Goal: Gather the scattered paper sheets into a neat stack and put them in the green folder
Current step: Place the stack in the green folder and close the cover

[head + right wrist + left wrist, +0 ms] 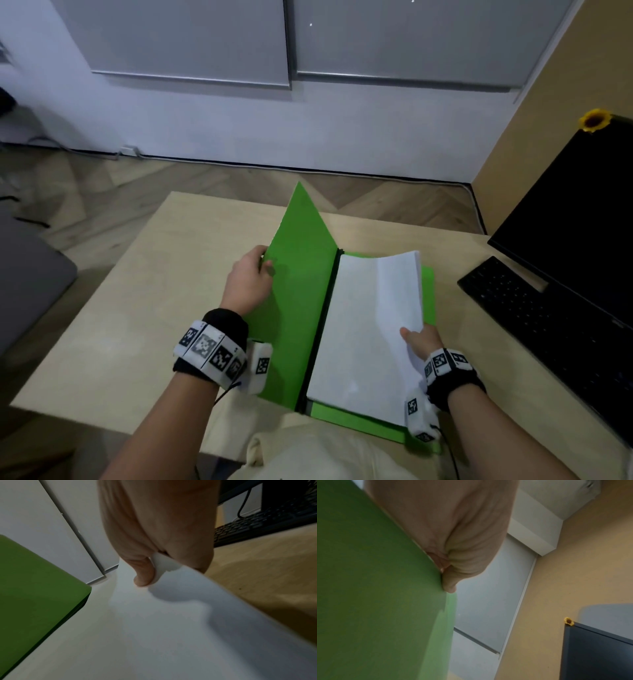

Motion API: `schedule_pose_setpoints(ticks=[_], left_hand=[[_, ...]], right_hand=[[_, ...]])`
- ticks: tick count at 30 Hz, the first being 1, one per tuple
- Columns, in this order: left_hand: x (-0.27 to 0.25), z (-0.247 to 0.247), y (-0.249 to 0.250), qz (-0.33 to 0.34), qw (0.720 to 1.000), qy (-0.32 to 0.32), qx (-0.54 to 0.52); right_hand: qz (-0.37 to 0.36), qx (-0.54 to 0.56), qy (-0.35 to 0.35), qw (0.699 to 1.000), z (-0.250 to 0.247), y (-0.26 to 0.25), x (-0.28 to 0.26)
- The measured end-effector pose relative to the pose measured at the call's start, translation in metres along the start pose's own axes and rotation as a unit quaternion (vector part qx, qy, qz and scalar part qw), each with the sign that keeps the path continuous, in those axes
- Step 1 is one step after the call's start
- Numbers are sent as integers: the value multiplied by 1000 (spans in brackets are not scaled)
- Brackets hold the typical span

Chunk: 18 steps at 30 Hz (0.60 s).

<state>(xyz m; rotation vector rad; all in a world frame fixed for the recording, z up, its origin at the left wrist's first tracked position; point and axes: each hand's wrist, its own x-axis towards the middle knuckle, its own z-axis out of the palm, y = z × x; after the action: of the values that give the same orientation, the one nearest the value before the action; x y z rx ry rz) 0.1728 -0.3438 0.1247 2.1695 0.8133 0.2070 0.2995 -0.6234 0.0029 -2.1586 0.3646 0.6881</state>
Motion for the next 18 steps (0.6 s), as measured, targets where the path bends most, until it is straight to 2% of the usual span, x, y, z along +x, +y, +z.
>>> schedule_pose_setpoints(ticks=[3,5,9,13,15,18], left_hand=[[-5,-1,4,-17,1000,-18,-17],[-8,-5,8,-34,997,-55,-32],[-20,-26,18,-31,983,-180,9],[-30,-53,18,-27,953,-294,63],[-34,-61,20,-26,946,-317,59],[-45,-63,36,-4,936,-349,35]], right_hand=[[-15,-33,4,999,6,3,8],[-17,-55,-5,998,7,5,11],[-28,-94,-6,995,2,6,14],[-29,-168,66,983,-6,-11,7],[-81,-148,86,982,-6,-30,-2],[-198,-31,-6,980,1,-72,-34]])
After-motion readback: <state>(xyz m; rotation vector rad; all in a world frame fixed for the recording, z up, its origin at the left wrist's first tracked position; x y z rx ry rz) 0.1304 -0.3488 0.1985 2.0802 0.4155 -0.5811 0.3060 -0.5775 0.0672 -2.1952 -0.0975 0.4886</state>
